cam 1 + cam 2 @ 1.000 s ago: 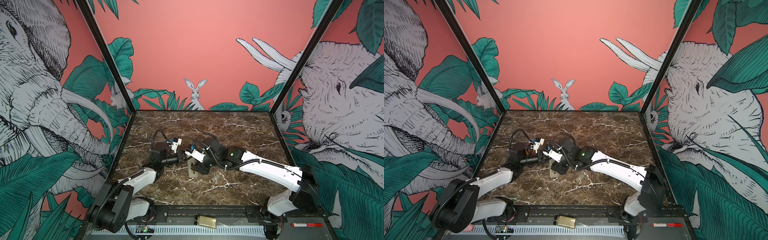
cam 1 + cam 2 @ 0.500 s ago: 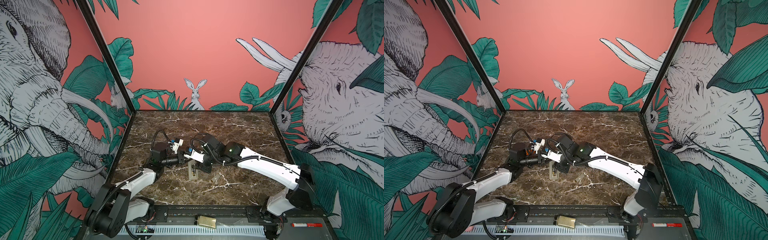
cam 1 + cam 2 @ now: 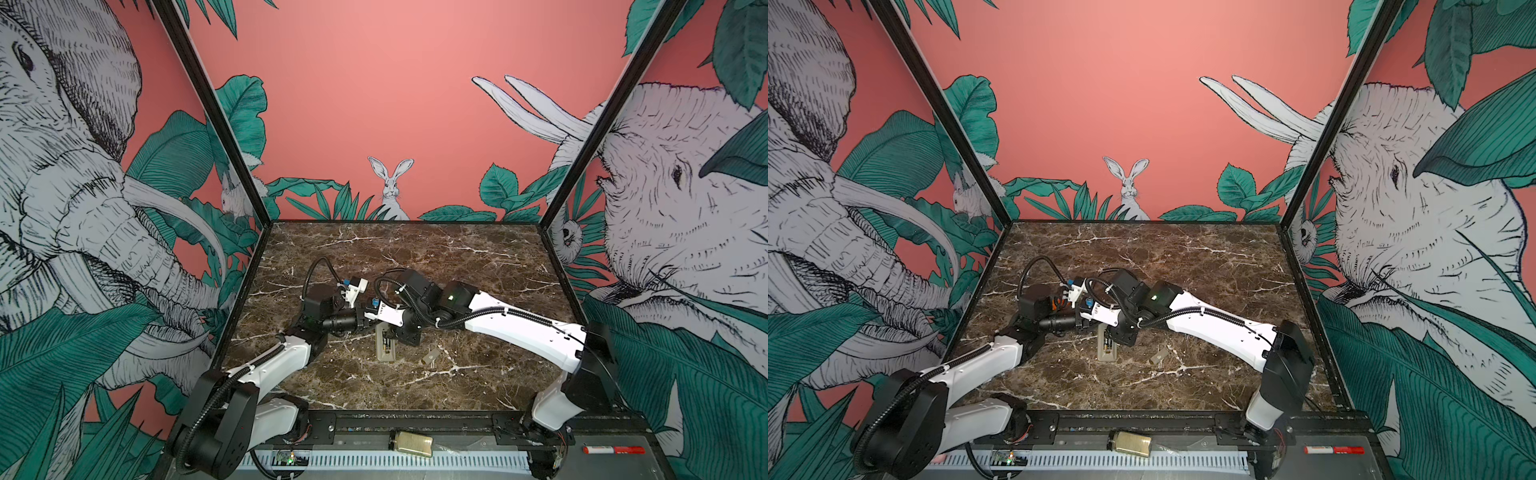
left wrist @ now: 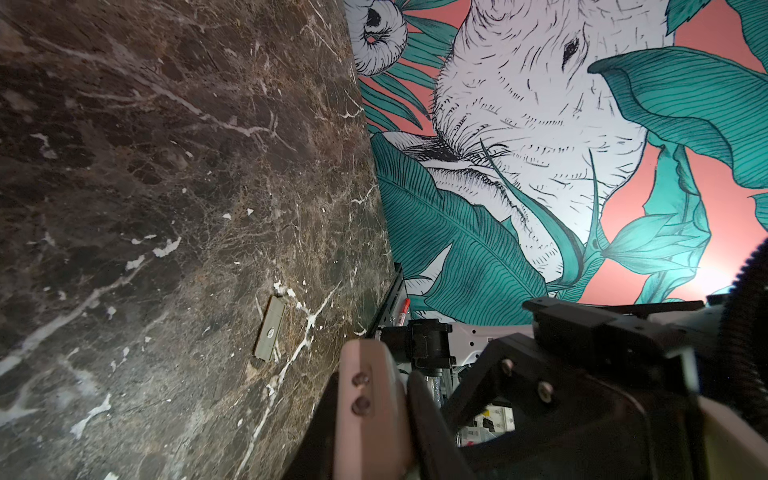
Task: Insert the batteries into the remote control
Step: 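Press the second battery down into the compartment with the right gripper fingertips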
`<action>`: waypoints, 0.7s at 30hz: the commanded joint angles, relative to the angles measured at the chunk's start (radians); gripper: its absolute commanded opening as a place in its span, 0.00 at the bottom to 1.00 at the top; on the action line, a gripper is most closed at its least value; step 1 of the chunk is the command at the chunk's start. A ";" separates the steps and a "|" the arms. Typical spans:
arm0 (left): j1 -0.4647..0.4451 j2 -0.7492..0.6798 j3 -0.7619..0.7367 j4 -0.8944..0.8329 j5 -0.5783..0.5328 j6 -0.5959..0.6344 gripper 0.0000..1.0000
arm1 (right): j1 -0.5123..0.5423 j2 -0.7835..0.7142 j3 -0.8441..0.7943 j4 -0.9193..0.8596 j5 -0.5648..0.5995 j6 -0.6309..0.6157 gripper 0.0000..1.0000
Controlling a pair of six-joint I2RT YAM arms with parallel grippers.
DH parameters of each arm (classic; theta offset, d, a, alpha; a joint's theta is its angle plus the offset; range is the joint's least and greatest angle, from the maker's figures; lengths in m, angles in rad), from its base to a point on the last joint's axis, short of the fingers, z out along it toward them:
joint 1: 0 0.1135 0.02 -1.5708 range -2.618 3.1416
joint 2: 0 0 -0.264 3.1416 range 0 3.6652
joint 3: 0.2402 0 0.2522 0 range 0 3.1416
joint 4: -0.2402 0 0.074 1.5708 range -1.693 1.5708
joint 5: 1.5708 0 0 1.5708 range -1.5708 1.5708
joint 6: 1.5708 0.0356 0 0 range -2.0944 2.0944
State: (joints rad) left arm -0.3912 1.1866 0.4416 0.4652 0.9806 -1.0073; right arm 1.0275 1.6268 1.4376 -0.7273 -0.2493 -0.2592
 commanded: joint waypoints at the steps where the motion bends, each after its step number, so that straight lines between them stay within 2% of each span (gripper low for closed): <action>1: -0.003 -0.018 0.025 0.012 0.022 0.007 0.00 | -0.001 0.017 0.024 -0.018 -0.018 -0.017 0.28; 21: -0.003 -0.024 0.033 -0.004 0.024 0.013 0.00 | 0.036 0.084 0.072 -0.117 0.025 -0.104 0.21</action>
State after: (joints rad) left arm -0.3912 1.1870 0.4416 0.4133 0.9745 -0.9905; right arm 1.0508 1.6848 1.5005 -0.7990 -0.2295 -0.3279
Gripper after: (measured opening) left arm 0.232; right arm 0.209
